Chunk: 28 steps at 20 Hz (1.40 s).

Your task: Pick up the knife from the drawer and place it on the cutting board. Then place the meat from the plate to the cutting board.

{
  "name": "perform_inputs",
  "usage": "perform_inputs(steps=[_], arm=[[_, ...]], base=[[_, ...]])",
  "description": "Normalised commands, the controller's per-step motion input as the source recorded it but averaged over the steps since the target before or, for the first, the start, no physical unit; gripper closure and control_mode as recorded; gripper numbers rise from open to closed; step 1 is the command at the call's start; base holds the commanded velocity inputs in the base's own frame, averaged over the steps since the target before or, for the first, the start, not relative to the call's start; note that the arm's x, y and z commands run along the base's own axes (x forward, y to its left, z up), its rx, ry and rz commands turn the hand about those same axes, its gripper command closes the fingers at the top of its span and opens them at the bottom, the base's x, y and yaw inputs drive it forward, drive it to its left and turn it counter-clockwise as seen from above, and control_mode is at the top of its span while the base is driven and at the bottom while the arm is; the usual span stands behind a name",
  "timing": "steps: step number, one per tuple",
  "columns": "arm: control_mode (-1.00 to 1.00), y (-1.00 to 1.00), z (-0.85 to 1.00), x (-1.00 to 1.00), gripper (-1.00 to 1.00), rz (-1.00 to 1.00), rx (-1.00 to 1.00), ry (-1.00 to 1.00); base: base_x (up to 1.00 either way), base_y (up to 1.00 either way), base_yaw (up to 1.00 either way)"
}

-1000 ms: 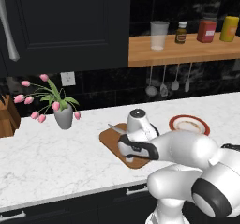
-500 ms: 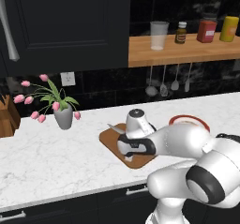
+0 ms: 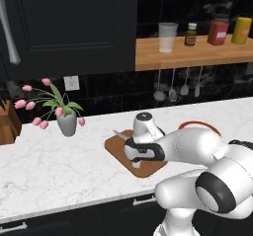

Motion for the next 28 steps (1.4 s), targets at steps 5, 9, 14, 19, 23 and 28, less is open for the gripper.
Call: perform_inputs(steps=[5,9,14,19,23,28], arm=[[-1.00,0.00,0.31,-0.33,-1.00,0.00,0.00,-0.02],[-1.00,-0.01,0.52,-0.30,-1.00,0.00,0.00,-0.03],[-1.00,0.00,0.82,-0.36,-1.00,0.00,0.00,-0.02],[-1.00,-0.06,0.81,-0.33,-1.00,0.00,0.00,-0.04],[-1.00,-0.20,0.82,-0.42,-1.00,0.00,0.02,-0.04],[-1.00,-0.22,0.79,-0.48,-1.00,0.00,0.09,-0.06]], base=[[0.00,0.00,0.00],[0.00,0.00,0.00],[0.00,0.00,0.00],[0.00,0.00,0.00],[0.00,0.00,0.00],[0.00,0.00,0.00]])
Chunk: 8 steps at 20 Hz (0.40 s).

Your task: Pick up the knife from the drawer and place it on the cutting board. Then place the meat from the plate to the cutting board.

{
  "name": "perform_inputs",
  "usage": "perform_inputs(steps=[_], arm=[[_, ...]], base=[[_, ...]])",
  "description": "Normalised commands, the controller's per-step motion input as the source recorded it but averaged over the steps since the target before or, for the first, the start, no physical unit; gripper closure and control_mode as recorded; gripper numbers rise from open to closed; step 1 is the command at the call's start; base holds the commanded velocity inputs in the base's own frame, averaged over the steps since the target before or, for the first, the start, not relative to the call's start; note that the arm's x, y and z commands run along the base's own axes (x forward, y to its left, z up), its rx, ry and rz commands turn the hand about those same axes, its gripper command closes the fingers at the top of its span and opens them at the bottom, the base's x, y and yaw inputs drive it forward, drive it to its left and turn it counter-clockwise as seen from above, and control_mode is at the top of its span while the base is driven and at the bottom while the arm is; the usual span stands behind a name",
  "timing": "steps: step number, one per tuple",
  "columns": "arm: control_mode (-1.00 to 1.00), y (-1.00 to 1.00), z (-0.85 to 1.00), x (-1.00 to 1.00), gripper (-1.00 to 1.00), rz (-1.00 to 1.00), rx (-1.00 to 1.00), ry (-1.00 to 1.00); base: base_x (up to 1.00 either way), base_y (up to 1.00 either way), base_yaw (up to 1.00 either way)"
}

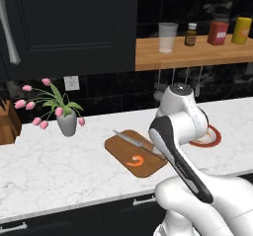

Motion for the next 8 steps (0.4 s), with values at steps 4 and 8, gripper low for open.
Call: perform_inputs(steps=[4,8], arm=[[-1.00,-0.20,0.74,-0.43,-1.00,0.00,0.13,-0.07],[-1.00,-0.01,0.60,-0.59,-1.00,0.00,0.25,-0.08]], base=[[0.00,0.00,0.00],[0.00,0.00,0.00]])
